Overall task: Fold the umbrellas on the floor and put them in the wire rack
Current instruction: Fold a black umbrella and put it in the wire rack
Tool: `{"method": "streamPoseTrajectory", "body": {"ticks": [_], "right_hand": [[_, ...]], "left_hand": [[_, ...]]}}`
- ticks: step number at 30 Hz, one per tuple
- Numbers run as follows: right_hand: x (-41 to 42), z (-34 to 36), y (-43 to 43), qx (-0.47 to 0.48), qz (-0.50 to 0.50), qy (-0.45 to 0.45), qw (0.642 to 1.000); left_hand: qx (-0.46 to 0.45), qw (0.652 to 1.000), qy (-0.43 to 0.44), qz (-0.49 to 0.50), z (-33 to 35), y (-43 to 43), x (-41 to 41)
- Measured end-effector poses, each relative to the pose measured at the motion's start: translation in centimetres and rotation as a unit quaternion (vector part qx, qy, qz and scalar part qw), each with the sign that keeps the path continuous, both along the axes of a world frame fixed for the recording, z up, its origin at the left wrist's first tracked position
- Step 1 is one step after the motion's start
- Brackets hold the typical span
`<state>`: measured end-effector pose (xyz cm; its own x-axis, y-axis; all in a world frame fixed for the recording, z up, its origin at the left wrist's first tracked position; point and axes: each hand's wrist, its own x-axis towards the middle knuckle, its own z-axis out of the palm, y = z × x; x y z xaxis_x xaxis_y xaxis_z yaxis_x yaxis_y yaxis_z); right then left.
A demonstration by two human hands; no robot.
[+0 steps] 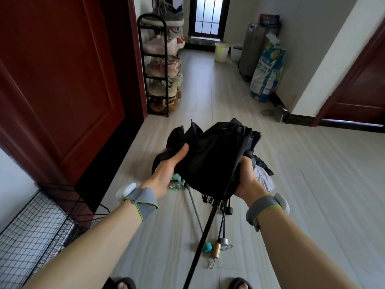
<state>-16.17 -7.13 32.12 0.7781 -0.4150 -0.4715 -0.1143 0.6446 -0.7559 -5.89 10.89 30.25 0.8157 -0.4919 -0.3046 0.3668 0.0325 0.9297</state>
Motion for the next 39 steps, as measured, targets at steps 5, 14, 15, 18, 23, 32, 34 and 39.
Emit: {"method": "streamPoseTrajectory", "body": {"ticks": [5, 14, 15, 18, 23, 32, 34, 39], "right_hand": [[1.2, -0.2, 1.6, -0.075, 0.116, 0.037, 0.990], [1.5, -0.3, 1.8, -0.178, 0.092, 0.023, 0.980], [1.6, -0.2, 2.1, -0.176, 0.065, 0.028, 0.982], [2.0, -0.7, 2.0, -0.077, -0.006, 0.032, 0.997], [1.4, 0.6, 3.1, -0.113, 0.113, 0.017, 0.987], [1.4, 0.9, 4.2, -0.157, 0.185, -0.016, 0.970], [1.9, 0.2, 3.1, -0.117, 0.105, -0.031, 0.987], [1.5, 0.0, 1.9, -0.077, 0.135, -0.044, 0.987]], "left_hand": [[-0.064, 0.995, -0.048, 0.054, 0.2, -0.5, 0.3], [0.046, 0.984, -0.169, -0.018, 0.4, -1.5, -0.9], [0.035, 0.985, -0.164, -0.039, 0.6, -1.6, -1.3], [0.004, 0.976, -0.194, -0.097, 1.1, -1.7, -2.2], [0.106, 0.961, -0.256, 0.000, 0.3, -1.2, -1.3], [0.209, 0.955, -0.210, -0.026, 2.2, -1.1, -1.6], [0.092, 0.986, -0.116, -0.081, 2.6, -0.8, -1.7], [0.043, 0.982, -0.077, -0.167, 3.0, -0.3, -1.6]]}}
